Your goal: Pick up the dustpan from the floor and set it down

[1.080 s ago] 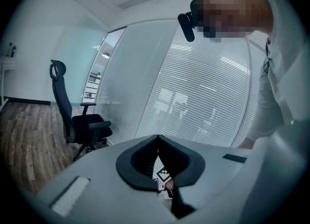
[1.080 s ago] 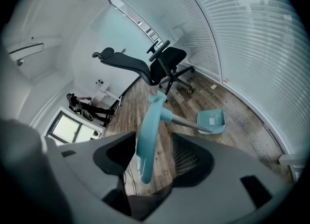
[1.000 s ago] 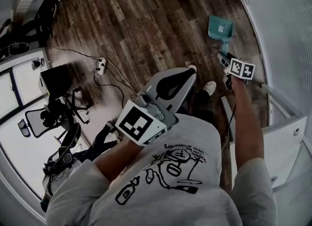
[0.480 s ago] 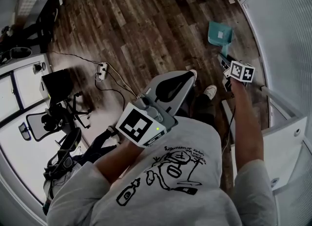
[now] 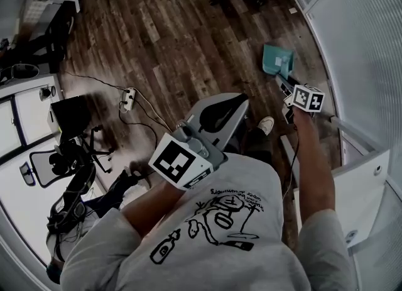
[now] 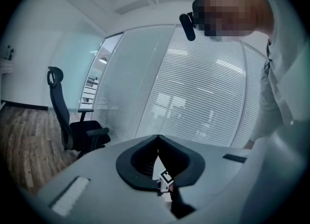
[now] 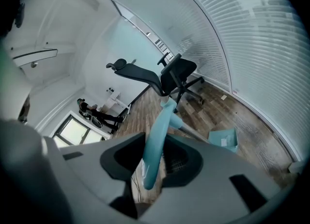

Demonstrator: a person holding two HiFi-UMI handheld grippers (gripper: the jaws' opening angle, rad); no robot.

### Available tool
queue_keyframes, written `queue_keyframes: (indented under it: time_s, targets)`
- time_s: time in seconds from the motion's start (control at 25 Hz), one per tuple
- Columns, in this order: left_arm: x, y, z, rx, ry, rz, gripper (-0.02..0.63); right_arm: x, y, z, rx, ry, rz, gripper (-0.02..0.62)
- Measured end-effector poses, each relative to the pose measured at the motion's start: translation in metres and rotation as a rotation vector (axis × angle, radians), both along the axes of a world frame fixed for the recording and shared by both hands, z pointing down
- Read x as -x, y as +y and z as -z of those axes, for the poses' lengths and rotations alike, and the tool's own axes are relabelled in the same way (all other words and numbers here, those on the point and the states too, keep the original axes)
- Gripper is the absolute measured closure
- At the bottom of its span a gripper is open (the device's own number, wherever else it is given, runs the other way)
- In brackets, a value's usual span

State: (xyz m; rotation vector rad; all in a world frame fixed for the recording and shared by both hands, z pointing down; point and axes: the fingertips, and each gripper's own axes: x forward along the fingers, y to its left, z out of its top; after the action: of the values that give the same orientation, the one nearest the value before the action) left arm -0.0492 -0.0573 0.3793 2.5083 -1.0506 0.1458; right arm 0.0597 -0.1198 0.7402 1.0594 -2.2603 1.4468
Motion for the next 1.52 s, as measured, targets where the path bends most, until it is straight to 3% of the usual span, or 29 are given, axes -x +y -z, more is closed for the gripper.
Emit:
queue_keyframes:
  time_s: [0.52, 1.52]
  targets:
    - [-0.008, 0.0, 0.03, -0.064, 0.031, -0.023, 0.604, 0.0, 0.027, 0.063, -0.045, -0.018, 0.024, 0.503]
    - [-0.033, -0.023, 0.065, -0.152, 0.054, -0.034, 0.604, -0.009, 0.025, 0.233, -0.212, -0.09, 0.031, 0.502]
